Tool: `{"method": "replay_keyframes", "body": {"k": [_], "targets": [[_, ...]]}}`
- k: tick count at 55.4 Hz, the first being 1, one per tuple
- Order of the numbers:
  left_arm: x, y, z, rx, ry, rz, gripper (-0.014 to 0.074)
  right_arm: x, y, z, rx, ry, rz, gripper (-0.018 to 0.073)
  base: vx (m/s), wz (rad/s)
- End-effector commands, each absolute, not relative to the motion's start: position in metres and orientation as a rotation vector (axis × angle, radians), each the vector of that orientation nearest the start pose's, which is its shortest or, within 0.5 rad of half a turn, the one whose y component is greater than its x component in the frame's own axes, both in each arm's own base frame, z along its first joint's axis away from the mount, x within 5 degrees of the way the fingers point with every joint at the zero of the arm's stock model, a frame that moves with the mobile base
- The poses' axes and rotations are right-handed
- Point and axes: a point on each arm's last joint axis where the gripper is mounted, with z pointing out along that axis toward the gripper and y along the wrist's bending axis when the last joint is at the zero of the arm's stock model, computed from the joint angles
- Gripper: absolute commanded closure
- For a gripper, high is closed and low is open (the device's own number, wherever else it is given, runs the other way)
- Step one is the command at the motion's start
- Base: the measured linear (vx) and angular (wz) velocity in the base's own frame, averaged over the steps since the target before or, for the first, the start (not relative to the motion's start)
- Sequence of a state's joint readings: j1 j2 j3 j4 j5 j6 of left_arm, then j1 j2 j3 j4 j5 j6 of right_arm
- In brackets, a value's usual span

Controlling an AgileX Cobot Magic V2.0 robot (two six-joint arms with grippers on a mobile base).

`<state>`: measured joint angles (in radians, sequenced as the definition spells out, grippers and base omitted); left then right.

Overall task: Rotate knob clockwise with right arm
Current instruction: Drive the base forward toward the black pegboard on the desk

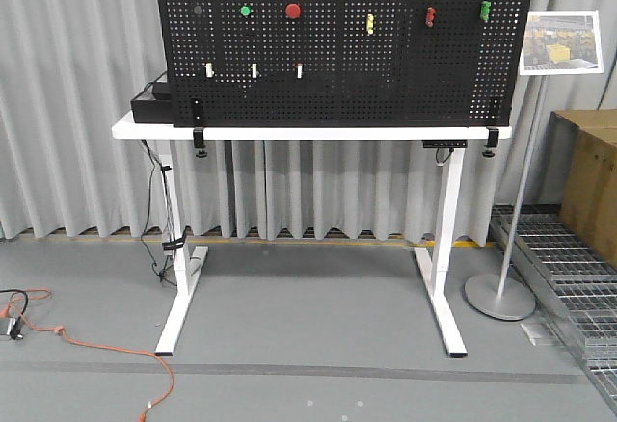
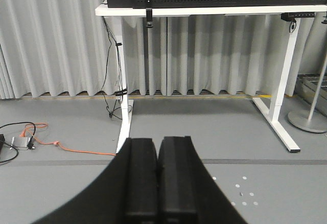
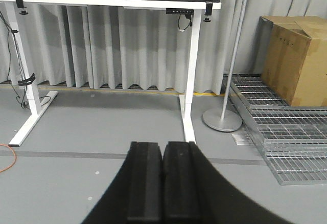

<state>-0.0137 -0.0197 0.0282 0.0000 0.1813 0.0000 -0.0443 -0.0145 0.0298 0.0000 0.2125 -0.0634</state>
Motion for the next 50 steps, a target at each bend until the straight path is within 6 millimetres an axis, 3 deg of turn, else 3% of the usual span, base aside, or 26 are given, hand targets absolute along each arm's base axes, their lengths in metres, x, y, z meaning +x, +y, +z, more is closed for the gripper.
{"method": "replay_keyframes", "body": {"k": [1, 50], "targets": [[0.0565, -0.001, 0.1873, 0.009, 1.61, -0.019, 0.0603, 0.0564, -0.0028, 0.1872, -0.011, 1.642, -0.087, 0.0568, 0.0, 0.0], [0.0565, -0.001, 0.1873, 0.009, 1.61, -0.019, 0.0603, 0.0564, -0.0028, 0.1872, -0.011, 1.642, -0.087, 0.0568, 0.0, 0.0]]}}
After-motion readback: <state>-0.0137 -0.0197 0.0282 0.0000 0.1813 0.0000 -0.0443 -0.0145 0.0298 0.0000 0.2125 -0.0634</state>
